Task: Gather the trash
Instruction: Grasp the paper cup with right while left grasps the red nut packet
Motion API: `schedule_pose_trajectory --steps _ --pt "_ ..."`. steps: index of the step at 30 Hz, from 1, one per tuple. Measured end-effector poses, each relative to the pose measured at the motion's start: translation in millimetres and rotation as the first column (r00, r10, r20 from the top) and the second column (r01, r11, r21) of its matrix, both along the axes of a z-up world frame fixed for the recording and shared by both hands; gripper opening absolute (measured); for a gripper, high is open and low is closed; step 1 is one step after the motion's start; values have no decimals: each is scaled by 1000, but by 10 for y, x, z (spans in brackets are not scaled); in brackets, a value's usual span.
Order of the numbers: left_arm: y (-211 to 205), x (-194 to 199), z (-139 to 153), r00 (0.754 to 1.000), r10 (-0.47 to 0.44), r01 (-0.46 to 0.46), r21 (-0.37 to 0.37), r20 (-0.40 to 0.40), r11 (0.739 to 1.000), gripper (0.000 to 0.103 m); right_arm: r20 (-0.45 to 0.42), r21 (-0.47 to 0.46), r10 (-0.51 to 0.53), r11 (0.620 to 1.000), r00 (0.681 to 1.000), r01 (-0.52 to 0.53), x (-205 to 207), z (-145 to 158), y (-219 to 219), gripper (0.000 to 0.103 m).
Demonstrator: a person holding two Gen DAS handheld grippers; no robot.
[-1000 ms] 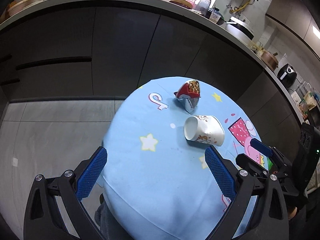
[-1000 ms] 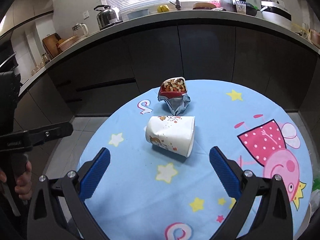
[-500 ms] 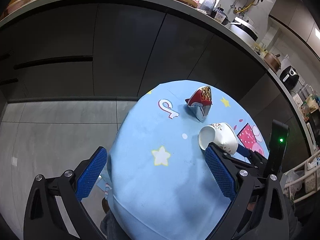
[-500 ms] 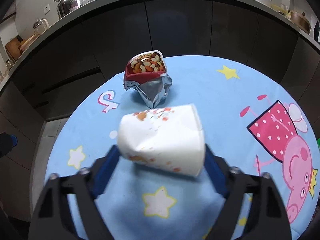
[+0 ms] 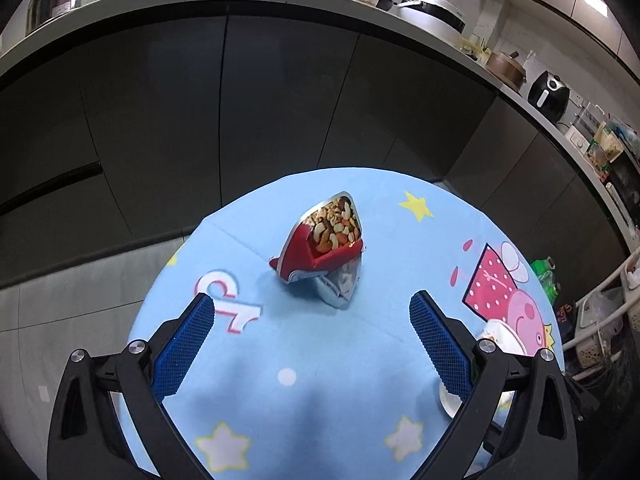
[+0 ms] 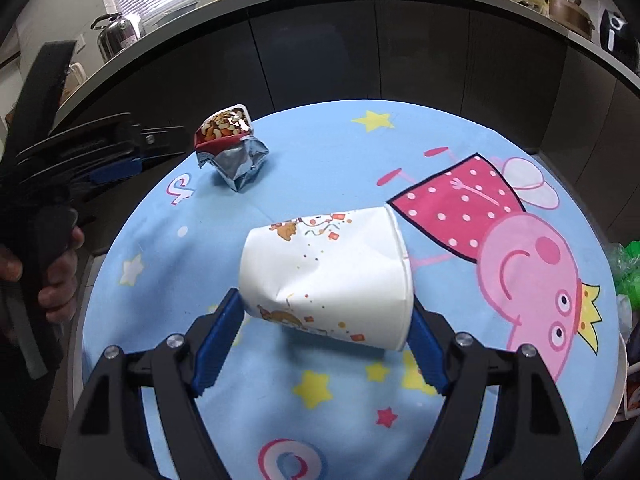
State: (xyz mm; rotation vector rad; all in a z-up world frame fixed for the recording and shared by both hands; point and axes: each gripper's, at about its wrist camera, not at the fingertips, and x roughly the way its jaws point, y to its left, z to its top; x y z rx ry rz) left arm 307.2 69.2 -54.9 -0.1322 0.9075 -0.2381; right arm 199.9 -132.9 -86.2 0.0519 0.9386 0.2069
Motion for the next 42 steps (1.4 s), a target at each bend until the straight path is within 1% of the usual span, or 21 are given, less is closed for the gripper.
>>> schedule_pose_trajectory --steps 3,7,8,9,10,11,12,13,14,15,18,23,25,27,31,32,33,34,37,38,42 --pt "-111 259 -93 1000 2 -2 20 -18 1000 94 0 7 -30 1000 1000 30 -17 6 -129 78" --pt "-189 501 -201 998 -4 4 10 -56 1000 94 3 12 -61 998 998 61 -44 29 -235 78" --pt "-213 542 -234 998 -9 10 22 -63 1000 94 3 13 -65 998 998 65 -44 33 -244 78" --pt "-239 575 -286 997 -7 11 50 -73 999 93 5 16 -68 998 998 67 -53 42 -262 78" --pt "-254 604 -326 997 -1 7 71 -83 997 89 7 17 -67 998 998 67 -57 54 -271 78" --pt "-257 628 -366 995 -6 14 77 -96 997 77 8 18 -65 998 998 65 -66 62 -279 78" --pt "-262 644 -407 993 -22 30 69 -115 997 69 8 18 -62 998 998 61 -65 62 -274 78" --pt "-265 638 -435 992 -31 39 64 -125 997 65 10 17 -58 998 998 58 -74 72 -279 77" --pt "-264 612 -431 993 -30 38 67 -114 997 63 11 16 -56 998 998 56 -78 78 -279 77" --pt "-275 580 -416 994 -41 48 65 -106 997 49 10 17 -56 998 998 55 -76 82 -278 77" --pt "-306 466 -368 994 -30 40 93 -107 995 46 9 25 -52 998 999 52 -93 94 -275 76" --pt "-297 174 -238 996 -14 17 41 -91 999 45 11 27 -35 999 999 35 -166 119 -248 75" --pt "-312 56 -160 997 -11 14 34 -78 999 45 15 30 -30 999 999 29 -210 141 -253 73" --pt "-352 -66 -75 998 -25 26 27 -59 999 45 20 35 -31 999 999 30 -256 169 -267 70" --pt "-481 -319 107 998 -53 54 27 -20 998 45 36 47 -41 998 999 39 -366 245 -343 68" --pt "-523 -382 157 998 -58 58 32 -10 998 45 39 51 -41 998 998 39 -388 258 -362 62" --pt "-552 -430 197 998 -64 64 33 -3 997 45 43 56 -41 998 998 39 -411 273 -382 43" --pt "-586 -476 237 997 -72 72 29 5 997 45 44 67 -41 997 998 38 -433 290 -414 19" --pt "-684 -585 328 996 -91 90 35 25 995 45 46 60 -53 997 998 50 -475 307 -481 15" --pt "-724 -620 353 995 -97 96 46 33 994 45 46 67 -55 996 997 51 -490 307 -513 10" --pt "-767 -704 387 994 -105 103 46 30 994 45 49 87 -55 995 997 50 -574 318 -605 7"
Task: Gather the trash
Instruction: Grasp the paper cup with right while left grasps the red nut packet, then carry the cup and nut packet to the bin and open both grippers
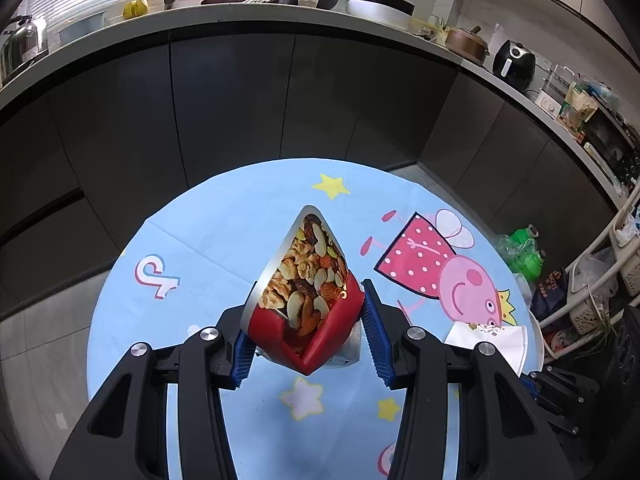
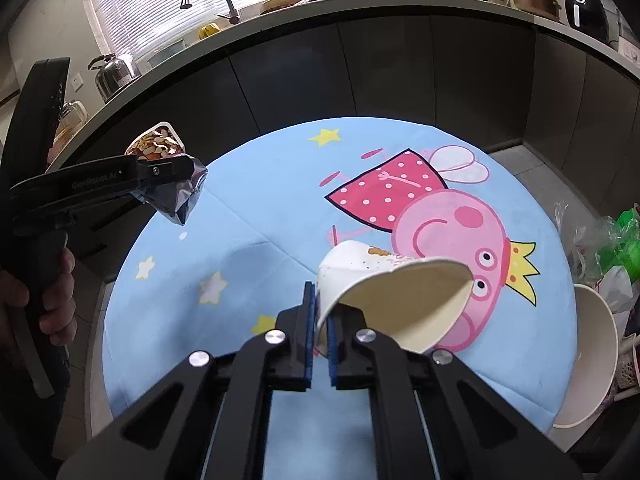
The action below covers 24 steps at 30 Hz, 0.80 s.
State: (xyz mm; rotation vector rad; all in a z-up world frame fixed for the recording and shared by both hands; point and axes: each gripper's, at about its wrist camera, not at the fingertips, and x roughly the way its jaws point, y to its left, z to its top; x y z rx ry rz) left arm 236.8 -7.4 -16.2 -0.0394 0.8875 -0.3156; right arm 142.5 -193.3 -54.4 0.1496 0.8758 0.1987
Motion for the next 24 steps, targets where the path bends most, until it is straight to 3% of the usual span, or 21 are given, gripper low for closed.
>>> schedule_pose_trajectory --steps 12,24 --pt "-178 -238 126 999 -50 50 -3 17 999 45 61 29 0 1000 998 -2 -241 219 -135 6" --pt "-495 -477 461 989 -125 127 -21 75 992 45 144 56 -94 995 985 86 -503 542 -548 6"
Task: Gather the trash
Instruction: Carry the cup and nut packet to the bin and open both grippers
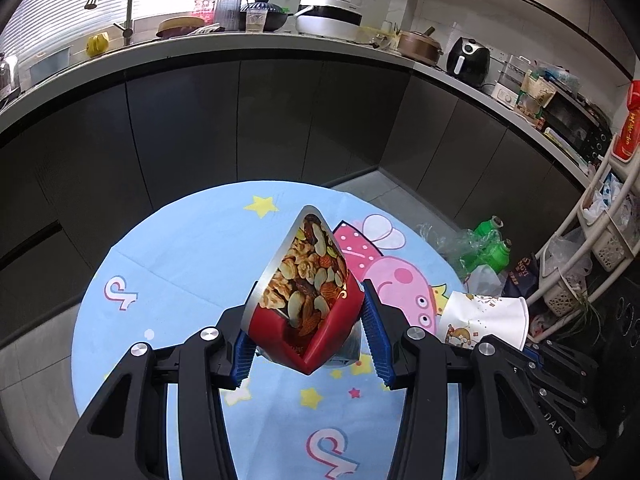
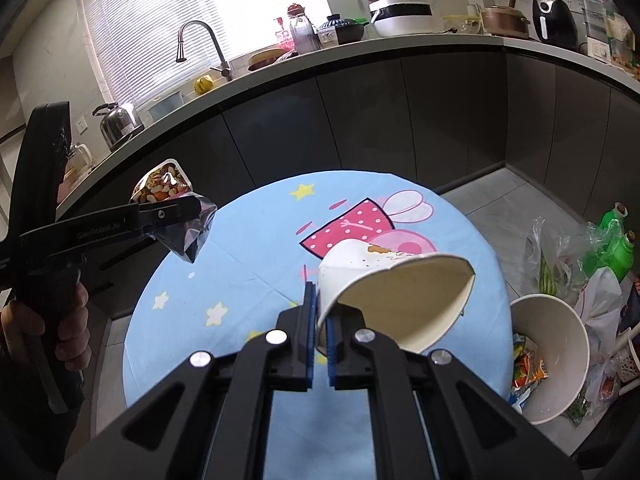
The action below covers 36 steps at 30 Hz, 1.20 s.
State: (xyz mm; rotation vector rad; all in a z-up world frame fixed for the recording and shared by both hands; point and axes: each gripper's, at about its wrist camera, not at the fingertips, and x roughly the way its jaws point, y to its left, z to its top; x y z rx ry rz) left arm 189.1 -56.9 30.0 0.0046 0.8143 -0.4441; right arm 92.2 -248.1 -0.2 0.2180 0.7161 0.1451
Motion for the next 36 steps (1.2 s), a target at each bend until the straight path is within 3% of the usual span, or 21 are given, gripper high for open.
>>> schedule_pose_trajectory --steps 9,17,36 --pt "-615 -162 144 992 -121 121 12 32 993 45 25 22 -118 993 993 118 -212 40 -508 6" --pt "-1279 -223 133 973 -231 230 34 25 973 45 15 63 -254 966 967 252 -454 -67 -1100 6" --pt "-2594 -317 -293 904 -418 422 23 -91 906 45 -101 109 -461 876 882 471 -928 -677 -2119 6"
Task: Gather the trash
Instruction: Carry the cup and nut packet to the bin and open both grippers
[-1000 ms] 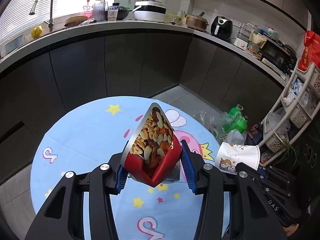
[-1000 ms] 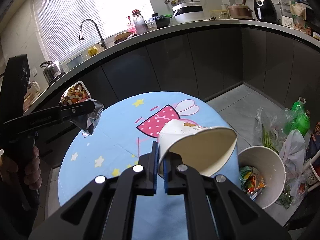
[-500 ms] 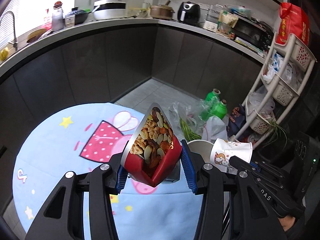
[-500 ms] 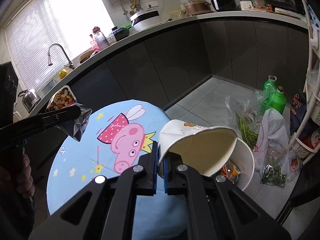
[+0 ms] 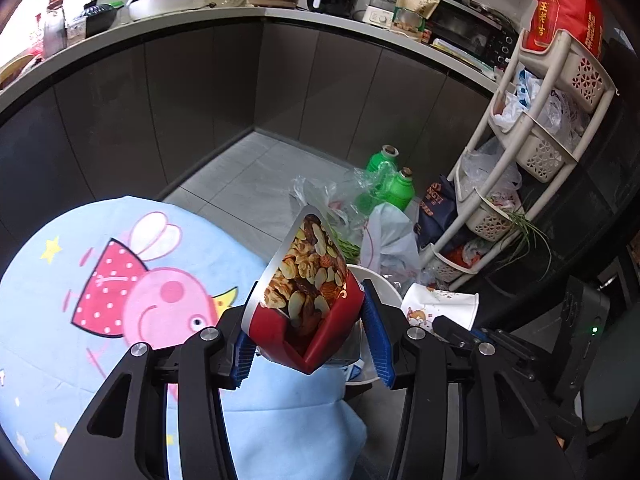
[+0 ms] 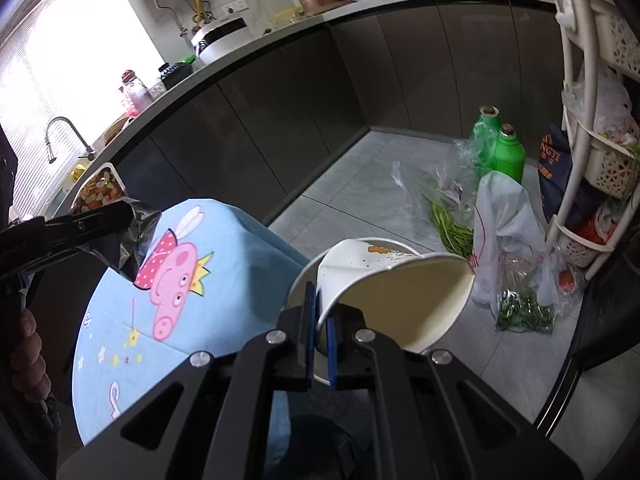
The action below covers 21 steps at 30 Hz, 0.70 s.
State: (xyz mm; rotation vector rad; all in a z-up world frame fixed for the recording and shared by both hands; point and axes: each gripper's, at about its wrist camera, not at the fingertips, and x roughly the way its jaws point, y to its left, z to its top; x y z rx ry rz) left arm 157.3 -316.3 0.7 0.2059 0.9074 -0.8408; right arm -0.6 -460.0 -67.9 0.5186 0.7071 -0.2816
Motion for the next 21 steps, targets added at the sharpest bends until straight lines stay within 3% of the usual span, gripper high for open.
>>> schedule_pose_trajectory --steps 12,15,16,17,18,19,21 --pt "-619 -4 -394 988 -122 124 18 -90 992 45 -76 59 36 998 996 -31 230 -525 -187 7" --pt "-717 1 -484 986 -138 142 30 -95 989 48 -77 72 70 995 995 -65 333 -665 -221 12" --pt "-736 -2 -503 986 -142 145 33 -91 989 53 -84 71 86 994 993 -80 371 -714 -220 31" --pt "-757 -4 -523 986 -145 148 37 -84 988 65 -92 64 97 994 991 -91 397 -750 -215 65" --pt "-758 -9 -527 988 -138 141 43 -75 989 72 -106 43 108 994 989 -104 419 -788 -195 76" --pt "-744 -9 -529 991 -124 126 42 -59 991 83 -118 25 115 993 986 -113 429 -807 -176 80" --pt "-697 -5 -512 994 -102 103 28 -39 994 90 -134 5 137 990 981 -138 421 -842 -140 86"
